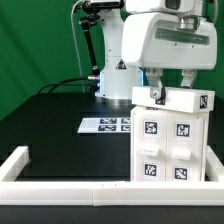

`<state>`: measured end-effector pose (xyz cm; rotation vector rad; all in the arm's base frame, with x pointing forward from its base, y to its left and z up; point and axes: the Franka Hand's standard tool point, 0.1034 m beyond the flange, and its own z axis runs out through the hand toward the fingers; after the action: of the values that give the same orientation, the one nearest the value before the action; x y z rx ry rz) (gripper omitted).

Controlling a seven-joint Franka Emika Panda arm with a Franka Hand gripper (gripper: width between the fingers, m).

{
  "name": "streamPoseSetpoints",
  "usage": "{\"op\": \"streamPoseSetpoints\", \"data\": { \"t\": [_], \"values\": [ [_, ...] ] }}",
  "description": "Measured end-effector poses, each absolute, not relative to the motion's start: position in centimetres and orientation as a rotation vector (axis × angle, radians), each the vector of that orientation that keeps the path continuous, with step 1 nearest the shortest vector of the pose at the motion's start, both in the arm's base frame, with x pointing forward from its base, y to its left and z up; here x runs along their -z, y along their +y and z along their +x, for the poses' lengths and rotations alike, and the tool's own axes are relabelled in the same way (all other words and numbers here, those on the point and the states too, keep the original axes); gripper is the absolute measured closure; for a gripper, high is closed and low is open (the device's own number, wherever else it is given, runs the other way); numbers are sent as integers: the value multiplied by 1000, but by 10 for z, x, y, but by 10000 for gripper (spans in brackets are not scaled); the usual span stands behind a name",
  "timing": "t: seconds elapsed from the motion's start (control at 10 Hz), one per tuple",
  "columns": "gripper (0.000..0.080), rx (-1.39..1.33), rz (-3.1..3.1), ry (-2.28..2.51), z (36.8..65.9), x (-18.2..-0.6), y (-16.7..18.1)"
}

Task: Assemble cabinet

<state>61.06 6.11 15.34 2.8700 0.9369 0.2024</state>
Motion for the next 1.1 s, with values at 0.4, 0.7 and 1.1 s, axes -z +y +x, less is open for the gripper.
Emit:
{"op": "streamPoseSetpoints", "data": {
  "t": [0.4, 0.7, 1.1],
  "values": [
    [240, -233, 3011, 476, 611, -153, 62],
    [240, -244, 3066, 180, 610, -152, 64],
    [239, -285, 3111, -295, 611, -151, 63]
  ]
}}
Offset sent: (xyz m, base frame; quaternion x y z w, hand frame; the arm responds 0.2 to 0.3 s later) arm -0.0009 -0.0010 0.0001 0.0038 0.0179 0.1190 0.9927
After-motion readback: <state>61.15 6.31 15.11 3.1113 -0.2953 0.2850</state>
